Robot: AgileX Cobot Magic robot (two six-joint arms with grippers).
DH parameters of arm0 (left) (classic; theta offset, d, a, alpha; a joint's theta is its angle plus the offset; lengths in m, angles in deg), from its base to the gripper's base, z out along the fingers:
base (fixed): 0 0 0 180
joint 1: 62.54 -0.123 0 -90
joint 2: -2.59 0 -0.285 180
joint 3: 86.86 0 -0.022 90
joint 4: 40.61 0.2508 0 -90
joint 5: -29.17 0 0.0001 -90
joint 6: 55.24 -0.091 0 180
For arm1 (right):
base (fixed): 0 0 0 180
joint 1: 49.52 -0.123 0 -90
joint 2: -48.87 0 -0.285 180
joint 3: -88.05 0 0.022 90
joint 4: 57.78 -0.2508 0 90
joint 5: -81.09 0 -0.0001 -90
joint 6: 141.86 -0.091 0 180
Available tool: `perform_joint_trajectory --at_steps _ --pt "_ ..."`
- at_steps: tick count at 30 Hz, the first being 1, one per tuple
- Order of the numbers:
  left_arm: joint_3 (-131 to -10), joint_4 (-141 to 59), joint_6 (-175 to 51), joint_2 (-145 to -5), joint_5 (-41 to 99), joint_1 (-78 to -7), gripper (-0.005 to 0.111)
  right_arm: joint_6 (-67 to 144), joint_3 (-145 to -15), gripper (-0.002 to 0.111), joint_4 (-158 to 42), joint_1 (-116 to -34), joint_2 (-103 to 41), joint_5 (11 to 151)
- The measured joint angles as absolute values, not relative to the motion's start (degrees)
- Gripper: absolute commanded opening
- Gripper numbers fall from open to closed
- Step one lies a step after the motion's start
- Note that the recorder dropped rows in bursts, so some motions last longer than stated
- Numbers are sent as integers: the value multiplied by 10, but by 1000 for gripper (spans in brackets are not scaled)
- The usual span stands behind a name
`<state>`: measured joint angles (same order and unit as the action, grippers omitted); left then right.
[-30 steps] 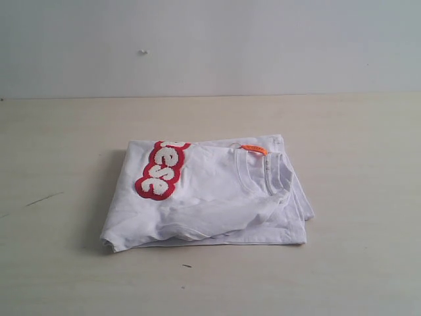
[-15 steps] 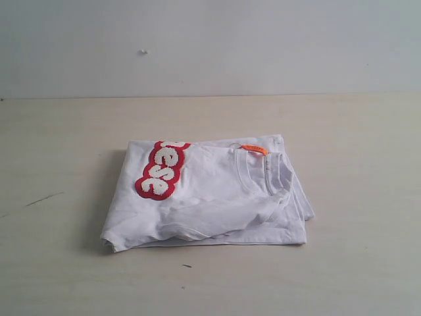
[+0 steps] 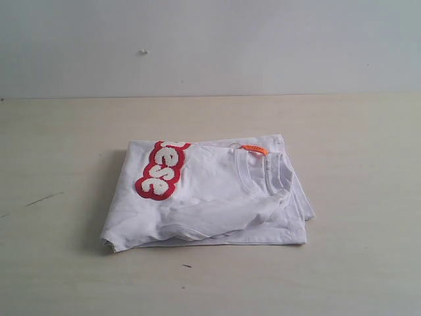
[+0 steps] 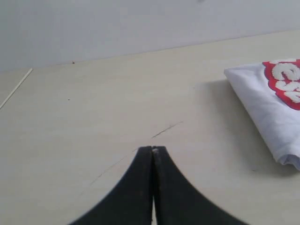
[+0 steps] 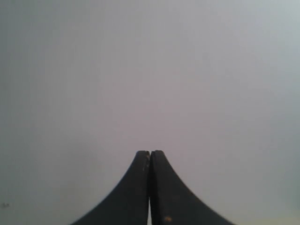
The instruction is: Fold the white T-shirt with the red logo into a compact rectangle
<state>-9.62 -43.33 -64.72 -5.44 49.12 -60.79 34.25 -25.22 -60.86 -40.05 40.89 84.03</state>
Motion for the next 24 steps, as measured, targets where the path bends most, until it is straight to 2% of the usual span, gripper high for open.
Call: perform_joint_trajectory --at_steps 9,18,24 --pt "-96 -433 -647 -54 491 -608 0 341 -157 0 -609 -401 408 846" --pt "-96 -433 -647 -54 491 -608 0 345 -150 0 -578 -401 408 834" --pt "-96 -433 -647 -54 491 -608 0 389 -150 0 -571 -401 408 708"
